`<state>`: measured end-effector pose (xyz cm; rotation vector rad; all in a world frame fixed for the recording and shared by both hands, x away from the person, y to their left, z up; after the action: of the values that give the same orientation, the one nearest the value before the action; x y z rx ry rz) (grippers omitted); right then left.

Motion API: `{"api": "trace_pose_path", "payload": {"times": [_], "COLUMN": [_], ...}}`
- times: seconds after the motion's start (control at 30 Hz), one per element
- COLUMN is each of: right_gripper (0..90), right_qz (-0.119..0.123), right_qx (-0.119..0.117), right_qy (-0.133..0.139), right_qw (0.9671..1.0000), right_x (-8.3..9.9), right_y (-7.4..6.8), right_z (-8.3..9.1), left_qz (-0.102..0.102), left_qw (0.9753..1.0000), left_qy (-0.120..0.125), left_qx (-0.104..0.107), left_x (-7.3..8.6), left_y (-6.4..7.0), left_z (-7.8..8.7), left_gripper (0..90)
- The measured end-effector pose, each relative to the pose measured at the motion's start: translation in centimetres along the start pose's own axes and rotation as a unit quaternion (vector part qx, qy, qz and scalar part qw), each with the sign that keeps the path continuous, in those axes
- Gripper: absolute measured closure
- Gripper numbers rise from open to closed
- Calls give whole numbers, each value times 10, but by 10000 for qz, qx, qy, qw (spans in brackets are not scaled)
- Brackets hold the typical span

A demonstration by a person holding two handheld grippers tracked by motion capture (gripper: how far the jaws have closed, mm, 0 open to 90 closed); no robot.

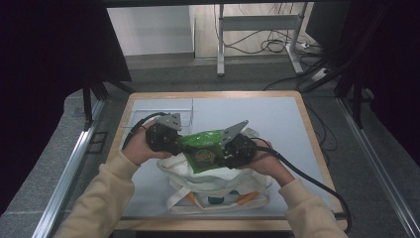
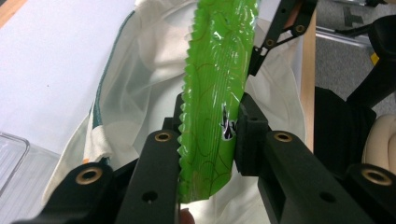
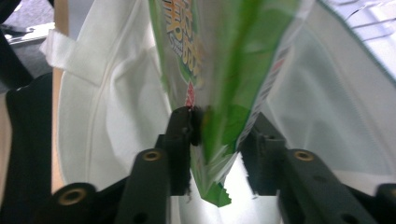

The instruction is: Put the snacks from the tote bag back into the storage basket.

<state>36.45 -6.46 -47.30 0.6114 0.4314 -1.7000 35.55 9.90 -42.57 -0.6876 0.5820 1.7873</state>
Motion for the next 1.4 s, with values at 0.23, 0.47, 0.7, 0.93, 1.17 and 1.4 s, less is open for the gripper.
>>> {"api": "trace_pose_path", "payload": {"times": [0.23,0.47,0.7,0.93,1.17,1.4], "right_gripper": [459,327,293,289,289,289], "right_qz": [-160,-502,-915,-1161,-1152,-1151], "right_qx": [107,417,542,615,688,698], "right_qy": [206,550,701,661,550,567], "right_qw": [9996,9963,9919,9891,9894,9893], "right_x": [-1,0,8,24,33,37], "right_y": [-1,1,-3,-5,-4,-3], "right_z": [5,20,35,40,38,38], "left_qz": [49,143,261,334,379,403], "left_qw": [10000,9998,9993,9989,9982,9978], "left_qy": [51,127,225,283,392,431], "left_qx": [-33,-102,-135,-166,-242,-286], "left_x": [4,9,13,13,9,6], "left_y": [-2,-6,-9,-12,-15,-15], "left_z": [4,11,17,23,32,38], "left_gripper": [750,751,751,751,752,752]}}
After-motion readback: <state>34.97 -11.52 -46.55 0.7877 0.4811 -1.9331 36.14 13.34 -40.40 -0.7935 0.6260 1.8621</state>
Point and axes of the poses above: each handheld gripper's, and its own axes: z roughly backward along the jaws, x roughly out of its underside, y roughly to its right, the point moved 7 cm from there along -z, roughly forward along the jaws, and after that the axes turned 1 degree about -y, right-handed, at the moved point
